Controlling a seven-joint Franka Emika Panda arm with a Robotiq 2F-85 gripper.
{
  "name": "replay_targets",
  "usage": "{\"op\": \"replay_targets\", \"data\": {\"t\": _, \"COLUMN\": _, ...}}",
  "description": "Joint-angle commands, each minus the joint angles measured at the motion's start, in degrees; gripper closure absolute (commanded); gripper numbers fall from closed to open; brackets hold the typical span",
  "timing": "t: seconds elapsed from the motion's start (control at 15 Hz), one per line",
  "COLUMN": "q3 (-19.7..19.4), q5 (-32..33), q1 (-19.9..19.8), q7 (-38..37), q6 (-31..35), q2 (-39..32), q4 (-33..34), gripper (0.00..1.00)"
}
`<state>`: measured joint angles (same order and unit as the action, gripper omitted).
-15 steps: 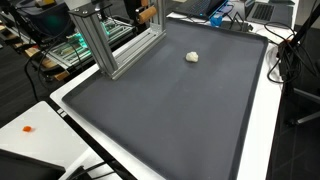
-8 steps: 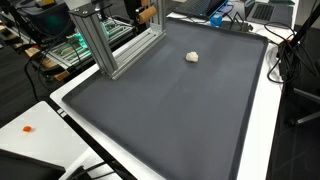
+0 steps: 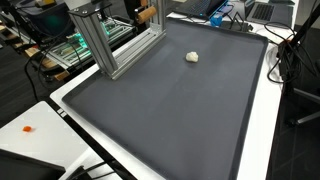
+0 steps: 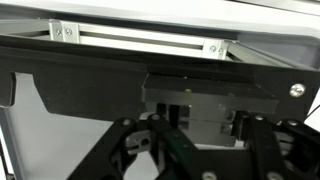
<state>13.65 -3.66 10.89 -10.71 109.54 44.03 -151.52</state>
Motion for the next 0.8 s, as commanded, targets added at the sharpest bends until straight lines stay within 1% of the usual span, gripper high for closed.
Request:
{"op": "replay_targets", "data": {"t": 0.0, "q3": 0.58, "q5": -0.8, "q1": -1.03, "q7": -3.52, "q6": -2.65, "q2": -0.44, "q4": 0.59, "gripper": 0.48}}
{"op": "replay_targets", "data": {"t": 0.07, "q3": 0.63, "q5": -0.87, "q1": -1.2, "q7": -4.27, "q6": -2.47, "q2": -0.32, "q4": 0.58, "gripper": 0.59}}
{"op": "replay_targets", "data": {"t": 0.2, "q3": 0.72, "q5": -1.83, "q1": -0.99, "q7": -5.25, "q6": -2.33, "q2": -0.27, "q4": 0.64, "gripper": 0.73}}
{"op": "replay_targets", "data": {"t": 0.27, "q3": 0.82, "q5": -1.94, "q1": -1.05, "q7": -5.71, "q6": -2.35, "q2": -0.31, "q4": 0.63, "gripper": 0.78}}
{"op": "replay_targets", "data": {"t": 0.73, "q3": 0.9, "q5": -0.99, "q1": -1.19, "q7": -5.69, "q6": -2.69, "q2": -0.23, "q4": 1.44, "gripper": 0.78}}
